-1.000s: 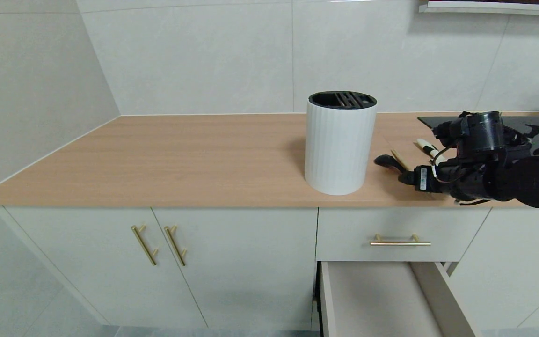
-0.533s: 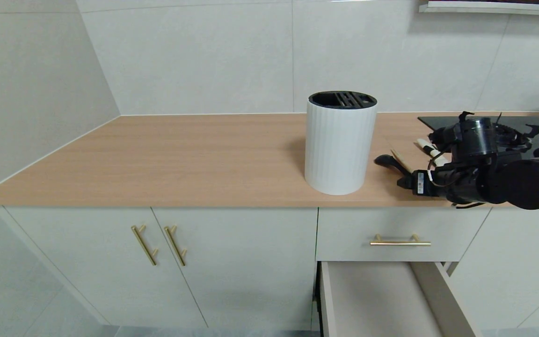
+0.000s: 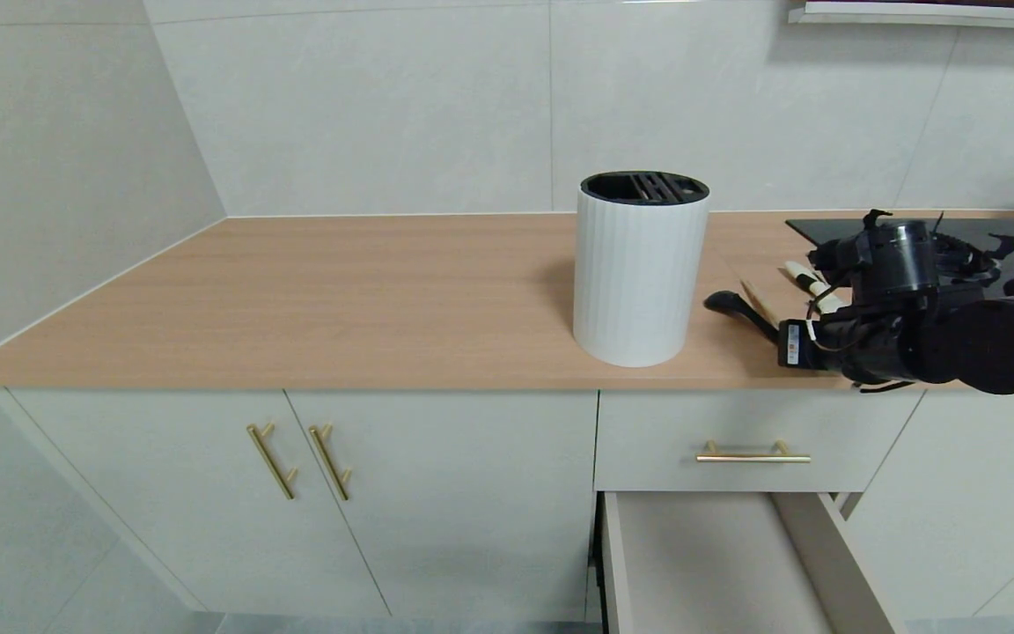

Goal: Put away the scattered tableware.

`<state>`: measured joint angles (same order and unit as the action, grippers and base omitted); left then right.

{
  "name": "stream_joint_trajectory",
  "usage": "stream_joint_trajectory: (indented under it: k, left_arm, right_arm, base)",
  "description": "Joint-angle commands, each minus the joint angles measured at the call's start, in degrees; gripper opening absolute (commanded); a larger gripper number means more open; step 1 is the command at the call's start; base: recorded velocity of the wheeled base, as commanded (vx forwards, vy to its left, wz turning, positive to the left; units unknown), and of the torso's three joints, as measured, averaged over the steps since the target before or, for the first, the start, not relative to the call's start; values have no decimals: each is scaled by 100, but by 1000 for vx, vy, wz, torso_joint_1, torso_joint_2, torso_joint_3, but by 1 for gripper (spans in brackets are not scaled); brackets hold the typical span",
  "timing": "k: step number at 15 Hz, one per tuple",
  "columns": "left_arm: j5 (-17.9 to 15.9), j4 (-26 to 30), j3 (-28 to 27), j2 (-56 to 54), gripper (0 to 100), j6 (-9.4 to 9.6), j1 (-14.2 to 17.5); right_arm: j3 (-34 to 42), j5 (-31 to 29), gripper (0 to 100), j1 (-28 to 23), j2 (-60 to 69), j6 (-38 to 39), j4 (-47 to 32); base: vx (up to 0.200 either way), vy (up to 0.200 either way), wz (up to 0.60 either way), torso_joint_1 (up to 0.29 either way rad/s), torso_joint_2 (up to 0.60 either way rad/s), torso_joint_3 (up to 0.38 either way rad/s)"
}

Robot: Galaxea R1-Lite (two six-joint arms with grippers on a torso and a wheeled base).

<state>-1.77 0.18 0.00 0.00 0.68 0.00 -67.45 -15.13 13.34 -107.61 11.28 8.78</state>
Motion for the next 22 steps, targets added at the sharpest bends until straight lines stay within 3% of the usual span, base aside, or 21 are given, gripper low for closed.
stream_joint_trajectory:
  k: [1, 7, 11, 14, 16, 18, 22]
  left_arm:
    - [1, -1, 0, 0, 100, 2, 0]
    - [1, -1, 0, 0, 100, 2, 0]
    - [1, -1, 0, 0, 100, 2, 0]
    - [1, -1, 0, 0, 100, 2, 0]
    - [1, -1, 0, 0, 100, 2, 0]
    - [1, -1, 0, 0, 100, 2, 0]
    - [1, -1, 0, 0, 100, 2, 0]
  right_arm:
    - [4, 1, 0, 2, 47, 6, 1]
    - [162, 63, 0, 2, 996, -11, -456]
    - [478, 221, 0, 178, 2578, 6, -1581]
    - [408, 432, 0, 494, 3589, 6, -2899]
    - [382, 801, 0, 653, 4055, 6, -3558]
    - [399, 1618, 0, 670, 4213, -20, -4235]
    - [628, 2190, 0, 864, 4169, -117, -4437]
  base:
    - [0, 0, 0, 0, 0, 0]
    - [0, 0, 0, 0, 0, 0]
    - [0, 0, 0, 0, 0, 0]
    - [0, 0, 0, 0, 0, 0]
    - [0, 0, 0, 0, 0, 0]
    - [0, 0, 0, 0, 0, 0]
    - [0, 0, 0, 0, 0, 0]
